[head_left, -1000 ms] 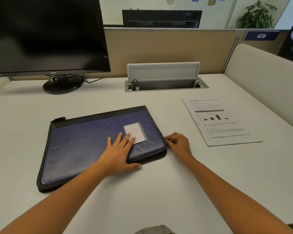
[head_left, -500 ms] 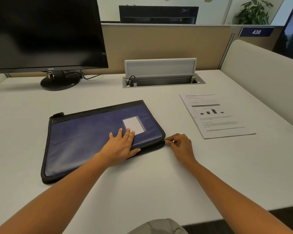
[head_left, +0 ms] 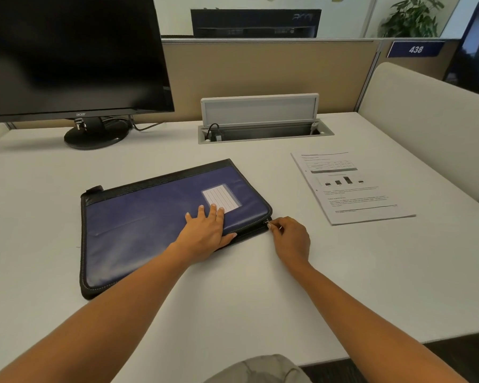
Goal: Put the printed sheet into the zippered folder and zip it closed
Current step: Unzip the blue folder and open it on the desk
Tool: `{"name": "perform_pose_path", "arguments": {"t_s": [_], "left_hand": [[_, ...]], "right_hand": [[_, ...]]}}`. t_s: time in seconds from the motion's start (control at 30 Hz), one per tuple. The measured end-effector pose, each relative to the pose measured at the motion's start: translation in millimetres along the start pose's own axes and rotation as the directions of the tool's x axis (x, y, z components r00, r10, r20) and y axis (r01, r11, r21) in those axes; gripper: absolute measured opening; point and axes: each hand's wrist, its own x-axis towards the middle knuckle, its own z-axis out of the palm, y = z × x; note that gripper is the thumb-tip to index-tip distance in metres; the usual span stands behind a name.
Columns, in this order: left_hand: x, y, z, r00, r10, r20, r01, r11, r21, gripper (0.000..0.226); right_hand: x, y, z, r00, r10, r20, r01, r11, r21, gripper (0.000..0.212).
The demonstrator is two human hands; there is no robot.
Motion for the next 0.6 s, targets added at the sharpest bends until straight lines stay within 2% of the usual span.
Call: {"name": "perform_pose_path", "arguments": {"t_s": [0.2,0.3,0.47,0.6], "left_hand": [[-2,-3,-2,1.000,0.005,-0.029,-0.006,0.999,-0.041,0.079],[-7,-7,-2,0.998,0.058,-0.033,-0.058,0.998,0.021,0.073],[-1,0,-15,0.994,0.091,0.062,-0.097,0.988,0.117,0.064],[10,1,-26,0.991,0.134,-0.012,-0.133,0.989,0.068,0.056]], "right_hand": [[12,3,-4,1.000,0.004,0.007,-0.004,1.000,-0.016,0.017],[20,3,-6,1.000,-0.012,0.005,0.012,1.000,-0.024,0.016],[28,2,-7,1.000,-0.013,0.001,0.013,1.000,0.011,0.015],[26,2,-9,0.998,-0.061,-0.016,0.061,0.996,0.063,0.015]]}}
